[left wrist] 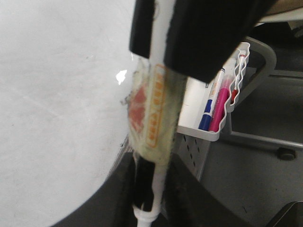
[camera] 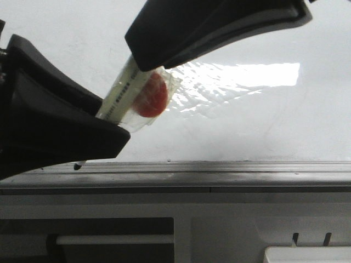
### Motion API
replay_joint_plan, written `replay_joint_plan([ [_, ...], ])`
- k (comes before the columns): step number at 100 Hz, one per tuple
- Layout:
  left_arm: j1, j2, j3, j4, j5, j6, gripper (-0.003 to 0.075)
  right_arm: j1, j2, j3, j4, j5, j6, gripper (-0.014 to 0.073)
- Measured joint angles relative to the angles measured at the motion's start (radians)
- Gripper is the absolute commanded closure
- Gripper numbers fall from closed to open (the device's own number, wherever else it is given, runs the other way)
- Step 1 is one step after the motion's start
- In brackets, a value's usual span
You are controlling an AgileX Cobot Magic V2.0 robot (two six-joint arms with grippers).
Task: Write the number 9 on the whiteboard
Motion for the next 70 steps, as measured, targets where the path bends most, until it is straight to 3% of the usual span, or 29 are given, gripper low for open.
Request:
replay_joint_plan([
  [6,0.0,-0.015,0.0,-0.018,-0.002,-0.002,0.0412,0.0,0.0,0.0,-0.012,0.0,-0.001,0.0669],
  [14,0.0,-0.044,0.0,-0.038,-0.016,-0.004,0.0361,0.0,0.0,0.0,-0.027,-0.003,-0.003,0.0669],
  [32,0.0,-0.145,0.0,-0.086,-0.023,-0.004,0.0363,-0.002,0.0,0.0,-0.034,-0.02,-0.003,0.0669],
  [50,0.002,-0.282,0.0,-0.16,-0.031,-0.005,0.0364,-0.069,-0.018,-0.011,-0.034,-0.02,0.041,0.0669],
  [70,0.094,-0.365,0.0,-0.201,-0.046,-0.005,0.0365,-0.159,-0.035,-0.099,-0.034,0.031,0.089,0.0669],
])
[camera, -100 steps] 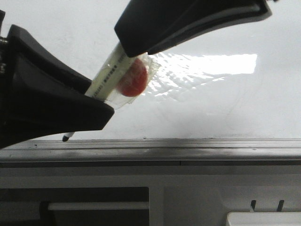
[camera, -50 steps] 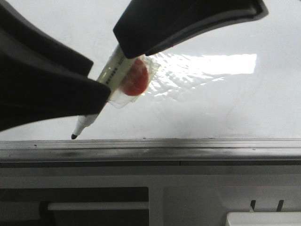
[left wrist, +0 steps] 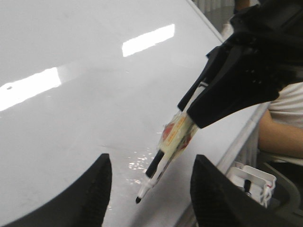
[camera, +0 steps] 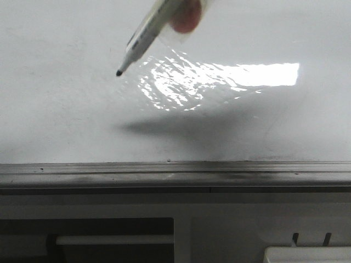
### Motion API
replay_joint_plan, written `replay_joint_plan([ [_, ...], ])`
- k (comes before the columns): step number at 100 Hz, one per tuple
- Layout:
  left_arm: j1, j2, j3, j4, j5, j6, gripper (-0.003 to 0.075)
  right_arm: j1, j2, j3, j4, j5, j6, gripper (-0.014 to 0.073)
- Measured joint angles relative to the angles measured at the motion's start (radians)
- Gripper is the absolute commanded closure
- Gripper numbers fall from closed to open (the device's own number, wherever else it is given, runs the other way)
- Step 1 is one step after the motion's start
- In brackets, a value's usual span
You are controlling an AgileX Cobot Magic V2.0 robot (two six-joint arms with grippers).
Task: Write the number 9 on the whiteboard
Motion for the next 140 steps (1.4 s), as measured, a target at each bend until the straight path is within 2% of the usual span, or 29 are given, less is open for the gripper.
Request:
replay_joint_plan([
  [18,0.079,-0.001,0.0,-0.022,-0.041,0.0,0.0365,-0.064,0.061,-0.144,0.0,0.082,0.021,0.0659],
  [39,0.091,-0.001,0.0,-0.035,-0.063,0.0,0.0365,-0.136,0.166,-0.264,0.0,0.165,0.029,0.0658],
  [70,0.091,-0.001,0.0,-0.051,-0.066,0.0,0.0365,-0.173,0.252,-0.29,0.007,0.134,0.035,0.0659],
  [86,0.091,-0.001,0.0,-0.081,-0.066,0.0,0.0365,-0.161,0.309,-0.311,0.062,0.123,0.04,0.0664],
  [99,0.091,-0.001,0.0,-0.087,-0.066,0.0,0.0365,-0.142,0.32,-0.313,0.069,0.202,0.039,0.0662],
  [112,0.091,-0.001,0.0,-0.091,-0.066,0.0,0.0365,-0.142,0.299,-0.311,0.033,0.297,0.039,0.0662],
  [140,0.091,-0.001,0.0,-0.094,-0.066,0.0,0.0365,-0.171,0.288,-0.372,-0.017,0.229,0.039,0.0662],
])
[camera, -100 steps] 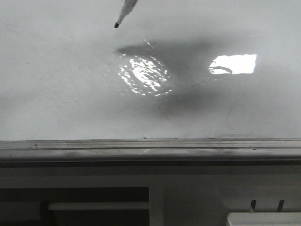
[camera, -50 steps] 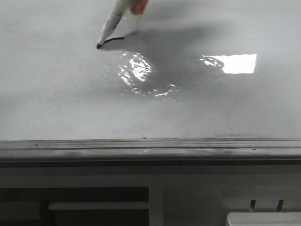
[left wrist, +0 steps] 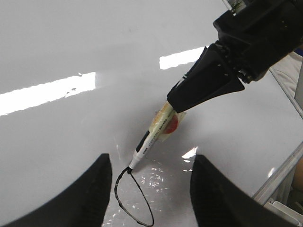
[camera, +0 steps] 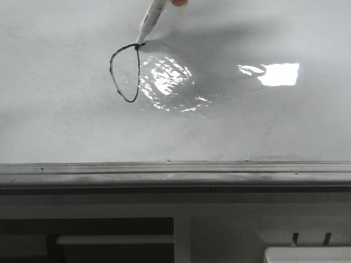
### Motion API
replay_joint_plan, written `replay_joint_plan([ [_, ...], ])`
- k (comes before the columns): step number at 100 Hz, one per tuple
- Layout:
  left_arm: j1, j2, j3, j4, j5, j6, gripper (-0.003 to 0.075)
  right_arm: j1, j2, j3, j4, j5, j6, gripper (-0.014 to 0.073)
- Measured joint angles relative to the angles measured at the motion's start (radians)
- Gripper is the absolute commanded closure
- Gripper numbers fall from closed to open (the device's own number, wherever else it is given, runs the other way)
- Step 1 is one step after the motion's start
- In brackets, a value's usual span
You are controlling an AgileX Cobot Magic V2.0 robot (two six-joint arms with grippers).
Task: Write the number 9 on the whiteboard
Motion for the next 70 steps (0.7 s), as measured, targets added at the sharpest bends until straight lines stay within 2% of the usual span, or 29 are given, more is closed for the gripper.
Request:
replay_joint_plan([
  [20,0.0,0.0,0.002,-0.002,0.0,-0.002,0.0365,-0.002,0.006,0.01,0.023,0.031,-0.002,0.0662],
  [39,0.0,0.0,0.002,-0.002,0.004,-0.002,0.0365,0.0,-0.001,0.176,0.129,0.085,0.003,0.0663],
  [48,0.0,0.0,0.002,-0.002,0.015,-0.002,0.0365,0.0,-0.024,0.194,0.14,0.075,-0.002,0.0663],
  [70,-0.009,0.019,0.002,0.034,0.144,-0.002,0.0365,0.041,-0.129,0.194,0.191,0.033,-0.06,0.0663],
])
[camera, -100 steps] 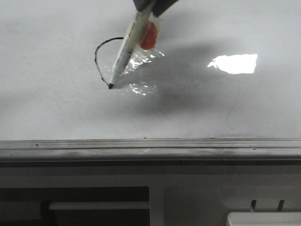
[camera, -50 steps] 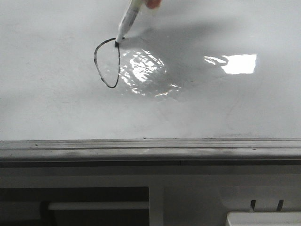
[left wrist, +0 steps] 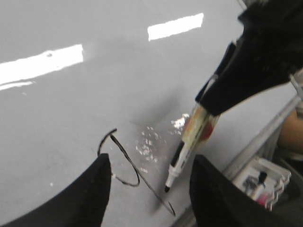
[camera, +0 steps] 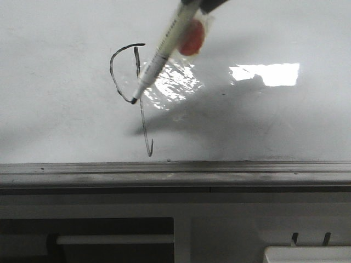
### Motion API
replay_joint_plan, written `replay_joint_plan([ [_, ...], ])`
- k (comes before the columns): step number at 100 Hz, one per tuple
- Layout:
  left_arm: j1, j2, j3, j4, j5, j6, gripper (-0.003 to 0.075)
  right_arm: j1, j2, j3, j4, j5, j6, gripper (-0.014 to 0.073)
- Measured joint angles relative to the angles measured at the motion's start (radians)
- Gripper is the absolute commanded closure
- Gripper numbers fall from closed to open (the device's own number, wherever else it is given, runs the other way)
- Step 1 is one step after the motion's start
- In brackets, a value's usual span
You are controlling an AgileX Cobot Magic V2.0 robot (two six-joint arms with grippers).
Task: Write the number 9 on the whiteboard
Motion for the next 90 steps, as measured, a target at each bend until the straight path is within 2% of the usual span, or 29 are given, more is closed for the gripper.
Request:
replay_joint_plan([
  [14,-0.06,0.076,0.0,0.062,0.037,0.0,0.0365,0.087,-0.017,0.0,0.012,0.002,-0.004,0.0663],
  [29,-0.128,0.169,0.0,0.133,0.019,0.0,0.0365,0.171,-0.007,0.0,0.017,-0.01,-0.004,0.0663],
  [56,-0.143,0.22,0.0,0.143,-0.034,0.0,0.0378,0.196,-0.001,0.0,0.017,-0.022,-0.004,0.0663],
  [75,-0.143,0.22,0.0,0.143,-0.039,0.0,0.0482,0.196,-0.001,0.0,0.004,-0.022,-0.004,0.0663],
  [90,-0.143,0.22,0.0,0.143,-0.039,0.0,0.0703,0.196,-0.001,0.0,0.0,-0.022,-0.004,0.0659],
])
